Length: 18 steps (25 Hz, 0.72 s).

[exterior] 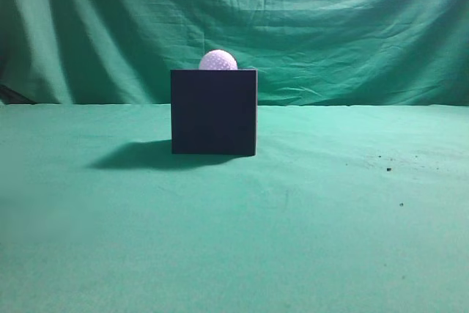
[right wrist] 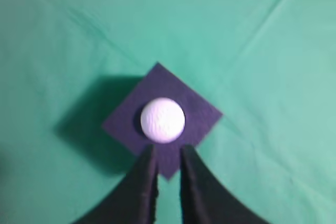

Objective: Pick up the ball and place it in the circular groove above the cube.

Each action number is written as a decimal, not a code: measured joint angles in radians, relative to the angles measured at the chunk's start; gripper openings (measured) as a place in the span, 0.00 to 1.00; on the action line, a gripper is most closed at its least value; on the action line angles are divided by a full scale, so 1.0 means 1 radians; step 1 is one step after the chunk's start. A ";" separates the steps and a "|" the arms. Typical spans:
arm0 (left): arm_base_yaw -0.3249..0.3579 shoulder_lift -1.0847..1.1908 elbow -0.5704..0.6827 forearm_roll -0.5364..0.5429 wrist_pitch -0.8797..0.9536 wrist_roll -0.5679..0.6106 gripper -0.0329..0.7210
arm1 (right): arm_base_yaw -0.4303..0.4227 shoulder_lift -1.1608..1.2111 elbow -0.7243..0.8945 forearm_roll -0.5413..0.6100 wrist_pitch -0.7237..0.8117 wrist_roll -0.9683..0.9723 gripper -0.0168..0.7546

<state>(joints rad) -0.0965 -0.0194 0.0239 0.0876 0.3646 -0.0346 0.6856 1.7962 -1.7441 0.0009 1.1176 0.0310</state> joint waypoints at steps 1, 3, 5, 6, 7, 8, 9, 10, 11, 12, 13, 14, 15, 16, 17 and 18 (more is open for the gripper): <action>0.000 0.000 0.000 0.000 0.000 0.000 0.04 | 0.000 -0.020 0.000 -0.007 0.033 0.023 0.08; 0.000 0.000 0.000 0.000 0.000 0.000 0.04 | 0.000 -0.070 0.000 -0.026 0.090 0.066 0.02; 0.000 0.000 0.000 0.000 0.000 0.000 0.04 | 0.000 -0.116 0.000 -0.044 0.122 0.096 0.02; 0.000 0.000 0.000 0.000 0.000 0.000 0.04 | 0.000 -0.145 0.009 -0.051 0.126 0.110 0.02; 0.000 0.000 0.000 0.000 0.000 0.000 0.04 | 0.000 -0.180 0.021 -0.054 0.126 0.122 0.02; 0.000 0.000 0.000 0.000 0.000 0.000 0.04 | 0.000 -0.212 0.043 -0.058 0.127 0.133 0.02; 0.000 0.000 0.000 0.000 0.000 0.000 0.04 | 0.000 -0.257 0.073 -0.060 0.128 0.143 0.02; 0.000 0.000 0.000 0.000 0.000 0.000 0.04 | 0.000 -0.306 0.103 -0.062 0.131 0.148 0.02; 0.000 0.000 0.000 0.000 0.000 0.000 0.04 | 0.000 -0.359 0.145 -0.063 0.133 0.150 0.02; 0.000 0.000 0.000 0.000 0.000 0.000 0.04 | 0.000 -0.405 0.192 -0.065 0.133 0.152 0.02; 0.000 0.000 0.000 0.000 0.000 0.000 0.04 | 0.000 -0.462 0.244 -0.065 0.133 0.154 0.02; 0.000 0.000 0.000 0.000 0.000 0.000 0.04 | 0.000 -0.520 0.290 -0.065 0.130 0.154 0.02; 0.000 0.000 0.000 0.000 0.000 0.000 0.04 | 0.000 -0.569 0.347 -0.060 0.116 0.154 0.02; 0.000 0.000 0.000 0.000 0.000 0.000 0.04 | 0.000 -0.628 0.405 -0.056 0.092 0.154 0.02; 0.000 0.000 0.000 0.000 0.000 0.000 0.04 | 0.000 -0.688 0.451 -0.046 0.066 0.154 0.02; 0.000 0.000 0.000 0.000 0.000 0.000 0.04 | 0.000 -0.745 0.505 -0.037 0.040 0.156 0.02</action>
<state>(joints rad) -0.0965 -0.0194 0.0239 0.0876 0.3646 -0.0346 0.6856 1.0510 -1.2394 -0.0366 1.1572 0.1871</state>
